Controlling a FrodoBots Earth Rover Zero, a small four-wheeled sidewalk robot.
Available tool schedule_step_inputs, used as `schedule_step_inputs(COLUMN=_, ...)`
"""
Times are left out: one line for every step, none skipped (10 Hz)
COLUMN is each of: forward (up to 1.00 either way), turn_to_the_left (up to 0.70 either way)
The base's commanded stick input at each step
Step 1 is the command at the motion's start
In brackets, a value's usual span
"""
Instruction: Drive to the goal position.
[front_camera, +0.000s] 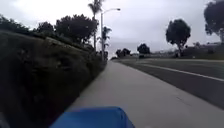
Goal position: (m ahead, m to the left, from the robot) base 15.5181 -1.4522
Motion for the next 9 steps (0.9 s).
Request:
schedule_step_inputs(forward=1.00, turn_to_the_left=0.00)
schedule_step_inputs(forward=1.00, turn_to_the_left=0.00)
schedule_step_inputs(forward=1.00, turn_to_the_left=0.00)
schedule_step_inputs(forward=1.00, turn_to_the_left=0.00)
schedule_step_inputs(forward=1.00, turn_to_the_left=0.00)
schedule_step_inputs(forward=1.00, turn_to_the_left=0.00)
schedule_step_inputs(forward=1.00, turn_to_the_left=0.00)
schedule_step_inputs(forward=1.00, turn_to_the_left=0.00)
schedule_step_inputs(forward=1.00, turn_to_the_left=0.00)
